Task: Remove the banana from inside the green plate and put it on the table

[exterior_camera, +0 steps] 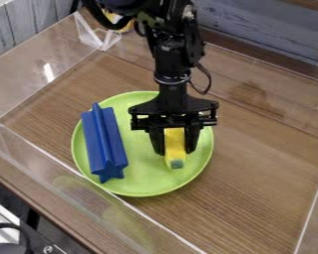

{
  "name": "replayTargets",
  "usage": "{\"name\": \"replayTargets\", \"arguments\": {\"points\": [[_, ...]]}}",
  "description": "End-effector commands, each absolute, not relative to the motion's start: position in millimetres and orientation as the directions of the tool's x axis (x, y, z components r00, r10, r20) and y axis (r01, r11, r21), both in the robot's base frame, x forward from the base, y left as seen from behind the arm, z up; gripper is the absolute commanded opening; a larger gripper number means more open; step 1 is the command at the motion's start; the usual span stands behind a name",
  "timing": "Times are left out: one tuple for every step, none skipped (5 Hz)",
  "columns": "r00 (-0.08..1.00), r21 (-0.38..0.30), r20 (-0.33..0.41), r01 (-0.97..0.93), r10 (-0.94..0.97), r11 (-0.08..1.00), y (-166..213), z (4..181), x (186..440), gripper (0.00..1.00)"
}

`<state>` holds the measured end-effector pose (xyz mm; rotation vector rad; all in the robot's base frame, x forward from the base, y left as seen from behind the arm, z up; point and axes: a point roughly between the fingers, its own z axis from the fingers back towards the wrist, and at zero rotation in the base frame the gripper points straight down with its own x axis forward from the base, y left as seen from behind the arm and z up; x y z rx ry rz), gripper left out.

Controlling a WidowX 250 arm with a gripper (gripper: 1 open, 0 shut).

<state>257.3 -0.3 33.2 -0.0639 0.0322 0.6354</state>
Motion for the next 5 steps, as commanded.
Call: {"name": "replayTargets", "arguments": {"points": [[0.809, -0.071, -0.020, -0.587, 0.587, 0.806, 0, 47.0, 266, 0.00], [0.817, -0.069, -0.024, -0.576, 0.576, 0.814, -2, 50.9, 265, 0.00], [0.826, -0.067, -0.029, -0.564, 0.563, 0.823, -4, 55.1, 264, 0.00], [0.834, -0.065, -0.033, -0.551, 0.550, 0.832, -7, 59.4, 263, 0.00], [0.842, -0.063, -0.037, -0.539, 0.537, 0.840, -9, 63.8, 262, 0.00]]}}
